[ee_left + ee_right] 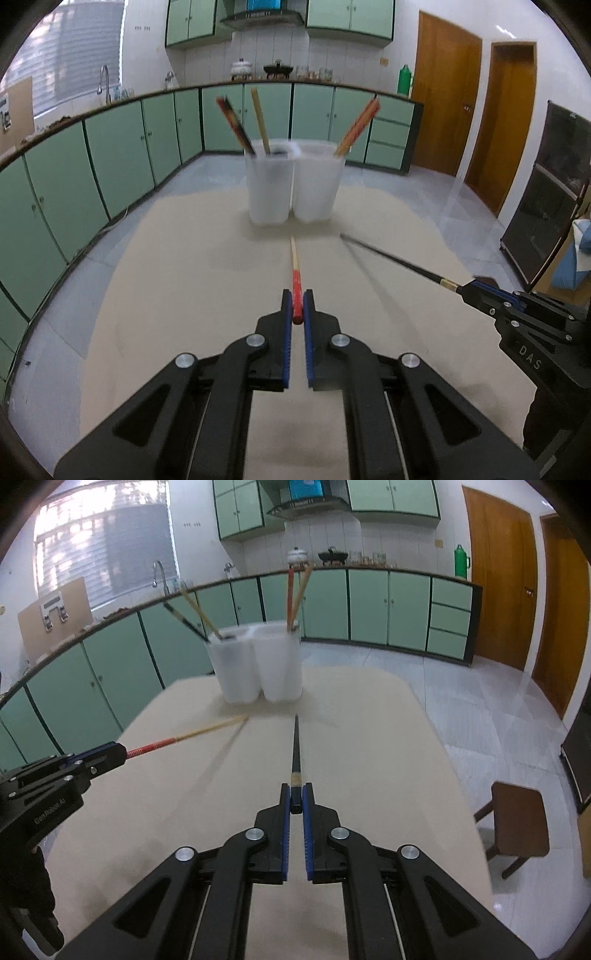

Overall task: Organize utensils
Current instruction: 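Lift both held chopsticks up and lower them into the white holder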

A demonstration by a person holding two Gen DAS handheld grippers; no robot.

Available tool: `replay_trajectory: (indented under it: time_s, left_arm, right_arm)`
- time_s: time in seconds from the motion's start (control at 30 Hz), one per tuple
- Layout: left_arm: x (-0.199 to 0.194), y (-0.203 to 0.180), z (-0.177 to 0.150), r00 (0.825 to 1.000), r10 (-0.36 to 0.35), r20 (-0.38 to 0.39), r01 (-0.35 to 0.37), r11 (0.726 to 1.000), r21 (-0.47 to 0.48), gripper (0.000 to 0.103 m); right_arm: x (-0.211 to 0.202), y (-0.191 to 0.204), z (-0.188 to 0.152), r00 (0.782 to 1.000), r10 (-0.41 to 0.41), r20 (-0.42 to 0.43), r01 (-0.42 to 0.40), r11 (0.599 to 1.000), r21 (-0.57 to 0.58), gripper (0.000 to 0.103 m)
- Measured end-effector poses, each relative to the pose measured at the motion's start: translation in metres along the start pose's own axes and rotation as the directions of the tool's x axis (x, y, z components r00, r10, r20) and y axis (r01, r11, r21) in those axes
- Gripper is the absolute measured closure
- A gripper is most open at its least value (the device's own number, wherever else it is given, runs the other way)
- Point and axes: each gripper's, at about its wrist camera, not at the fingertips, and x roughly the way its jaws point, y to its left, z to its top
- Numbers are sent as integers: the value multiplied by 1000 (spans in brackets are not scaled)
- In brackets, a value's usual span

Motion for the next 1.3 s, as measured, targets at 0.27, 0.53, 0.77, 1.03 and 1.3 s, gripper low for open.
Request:
replay_trajectory:
  time_s: [0.27, 0.53, 0.77, 1.03, 1.3]
  left_arm:
    - [-25, -2, 44, 994, -23, 108, 21, 1000, 20, 98]
    - [-28, -1, 82, 986, -64, 157, 61, 998, 24, 98]
    - [-27, 1, 102, 981, -106, 164, 103, 994, 26, 98]
    - [-33, 0, 129, 968, -138, 211, 130, 990, 52, 98]
    - [-42, -4, 184, 939, -121, 322, 100, 992, 80, 98]
  right_arm:
    - [-20, 5, 40, 996, 26, 81, -22, 999, -43, 97]
    - [-27, 8, 84, 989, 82, 122, -76, 996, -53, 97]
    - [-24, 12, 118, 984, 135, 116, -127, 989, -74, 97]
    - [-30, 16, 153, 974, 173, 143, -159, 982, -104, 97]
    - [-46, 24, 217, 943, 185, 276, -154, 979, -132, 97]
